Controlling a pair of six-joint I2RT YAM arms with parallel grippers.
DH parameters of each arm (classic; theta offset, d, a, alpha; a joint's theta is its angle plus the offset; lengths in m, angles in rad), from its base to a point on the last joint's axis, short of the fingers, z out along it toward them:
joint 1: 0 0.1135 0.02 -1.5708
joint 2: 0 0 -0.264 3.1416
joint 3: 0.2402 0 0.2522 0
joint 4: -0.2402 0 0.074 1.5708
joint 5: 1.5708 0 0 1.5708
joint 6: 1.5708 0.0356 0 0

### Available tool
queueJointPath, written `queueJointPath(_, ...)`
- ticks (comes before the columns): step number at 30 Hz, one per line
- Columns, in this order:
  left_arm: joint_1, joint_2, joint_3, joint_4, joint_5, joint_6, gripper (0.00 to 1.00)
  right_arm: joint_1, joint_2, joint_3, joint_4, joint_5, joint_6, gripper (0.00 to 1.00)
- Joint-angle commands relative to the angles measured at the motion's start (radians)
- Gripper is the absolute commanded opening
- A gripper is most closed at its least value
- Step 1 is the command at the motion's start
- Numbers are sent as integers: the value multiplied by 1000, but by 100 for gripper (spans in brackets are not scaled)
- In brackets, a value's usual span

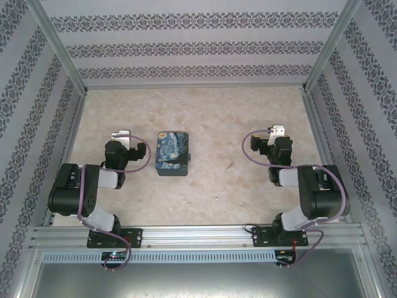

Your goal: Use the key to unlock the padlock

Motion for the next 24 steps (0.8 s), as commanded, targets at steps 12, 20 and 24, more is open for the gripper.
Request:
queueJointPath(12, 13, -2, 46, -43, 22, 9, 100, -7, -14, 9, 22, -16, -11, 98)
queueJointPath(20, 14, 1, 57, -58, 14, 5, 100, -10, -10, 14, 18, -27, -4, 98)
queueJointPath(24, 13, 3, 59, -63, 5, 4, 100, -17, -8, 14, 19, -41, 2, 98)
